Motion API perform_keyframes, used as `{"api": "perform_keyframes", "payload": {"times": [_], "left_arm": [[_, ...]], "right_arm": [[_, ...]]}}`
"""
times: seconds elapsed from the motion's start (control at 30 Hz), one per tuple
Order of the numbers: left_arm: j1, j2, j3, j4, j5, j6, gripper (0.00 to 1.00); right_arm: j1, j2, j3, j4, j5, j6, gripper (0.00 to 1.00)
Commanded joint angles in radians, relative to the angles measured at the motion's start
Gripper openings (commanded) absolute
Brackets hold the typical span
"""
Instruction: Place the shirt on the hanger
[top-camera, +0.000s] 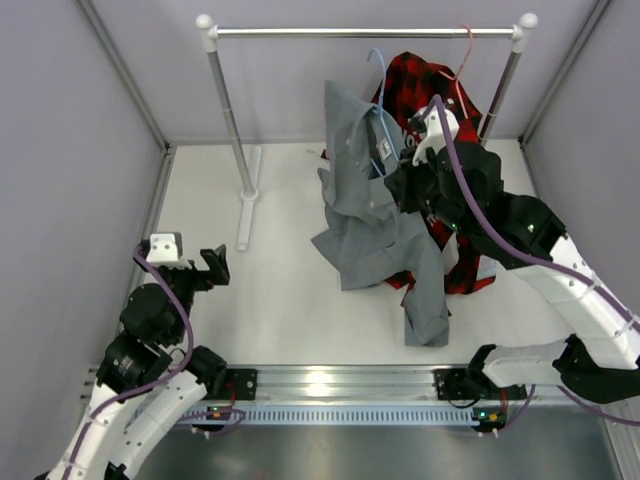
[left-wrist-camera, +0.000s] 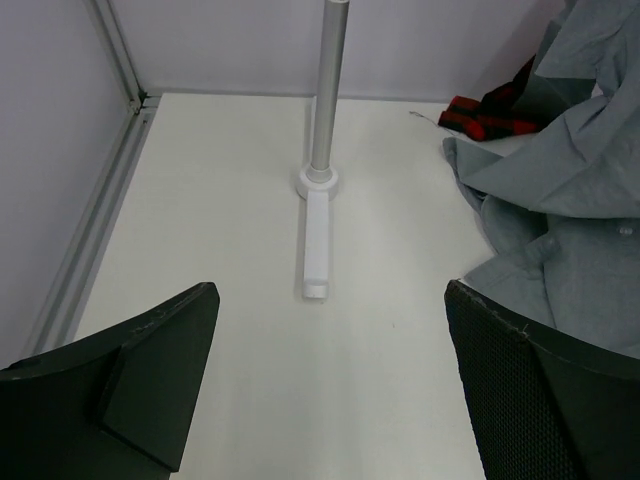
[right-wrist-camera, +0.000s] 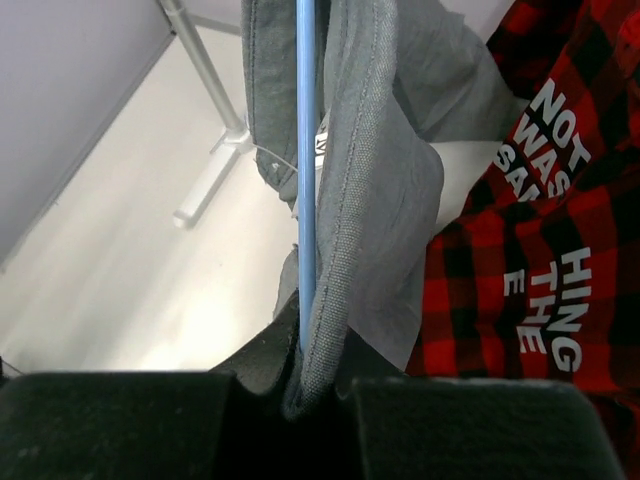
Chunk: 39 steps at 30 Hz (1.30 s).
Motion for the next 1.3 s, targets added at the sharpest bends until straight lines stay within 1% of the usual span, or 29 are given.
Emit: {"api": "perform_keyframes", "payload": {"times": [0.0,0.03,0.1,0.13,0.17,0.2,0.23,0.27,0.33,0.37,0.47,0.7,0.83,0.93,0.97,1.0,1.03,1.07,1.1,1.13,1.17,1.2,1.23,1.27], "left_arm": [[0.008,-0.003,-0.011,0.048,-0.044,-0.010,0.98],[0.014,0.005,-0.011,0.046,-0.053,-0.013,0.98],[0.061,0.016,-0.005,0.043,-0.076,-0.024,0.98],[0.087,0.023,-0.005,0.043,-0.099,-0.031,0.98],[0.153,0.025,-0.007,0.043,-0.105,-0.048,0.98],[0.194,0.025,-0.010,0.043,-0.105,-0.059,0.98],[0.230,0.025,-0.014,0.045,-0.099,-0.070,0.98],[0.306,0.023,-0.019,0.045,-0.088,-0.083,0.98],[0.395,0.023,-0.033,0.051,-0.026,-0.094,0.98],[0.417,0.025,-0.037,0.054,-0.003,-0.102,0.98],[0.463,0.042,-0.043,0.062,0.053,-0.107,0.98],[0.463,0.046,-0.048,0.065,0.070,-0.102,0.98],[0.465,0.054,-0.050,0.066,0.076,-0.102,0.98],[0.468,0.065,-0.046,0.068,0.082,-0.102,0.98],[0.469,0.066,-0.046,0.066,0.085,-0.101,0.98],[0.469,0.071,-0.048,0.068,0.090,-0.101,0.98],[0.469,0.072,-0.048,0.068,0.100,-0.101,0.98],[0.469,0.074,-0.048,0.068,0.106,-0.101,0.98],[0.469,0.077,-0.050,0.069,0.117,-0.097,0.98],[0.469,0.078,-0.054,0.080,0.161,-0.091,0.98],[0.468,0.080,-0.056,0.088,0.195,-0.088,0.98],[0.468,0.094,-0.059,0.097,0.235,-0.088,0.98],[0.463,0.106,-0.059,0.107,0.313,-0.094,0.98],[0.457,0.120,-0.054,0.108,0.347,-0.096,0.98]], "right_arm": [[-0.010,0.014,0.034,0.144,0.030,0.073,0.00],[-0.016,0.064,0.071,0.144,0.033,0.083,0.00],[-0.041,0.118,0.123,0.143,0.027,0.116,0.00],[-0.051,0.176,0.193,0.143,0.020,0.127,0.00],[-0.058,0.210,0.232,0.141,0.009,0.142,0.00],[-0.076,0.241,0.278,0.135,0.003,0.150,0.00],[-0.082,0.315,0.386,0.121,-0.002,0.156,0.00],[-0.085,0.357,0.445,0.079,-0.003,0.166,0.00],[-0.104,0.461,0.587,0.037,0.001,0.187,0.00],[-0.116,0.483,0.608,0.032,0.000,0.210,0.00],[-0.131,0.534,0.631,0.038,0.003,0.259,0.00],[-0.148,0.620,0.636,0.075,-0.048,0.310,0.00],[-0.164,0.626,0.613,0.080,-0.022,0.324,0.00],[-0.165,0.595,0.557,0.130,-0.022,0.333,0.00],[-0.167,0.591,0.548,0.141,-0.026,0.330,0.04],[-0.167,0.583,0.545,0.149,-0.035,0.324,0.12],[-0.167,0.580,0.545,0.152,-0.051,0.318,0.23],[-0.167,0.577,0.543,0.152,-0.065,0.299,0.61],[-0.167,0.563,0.534,0.152,-0.081,0.287,0.82],[-0.167,0.549,0.519,0.152,-0.109,0.269,0.99],[-0.165,0.533,0.498,0.151,-0.123,0.258,0.99],[-0.164,0.478,0.467,0.151,-0.131,0.247,0.99],[-0.162,0.442,0.388,0.152,-0.128,0.218,0.99],[-0.151,0.399,0.338,0.160,-0.126,0.197,0.99]]}}
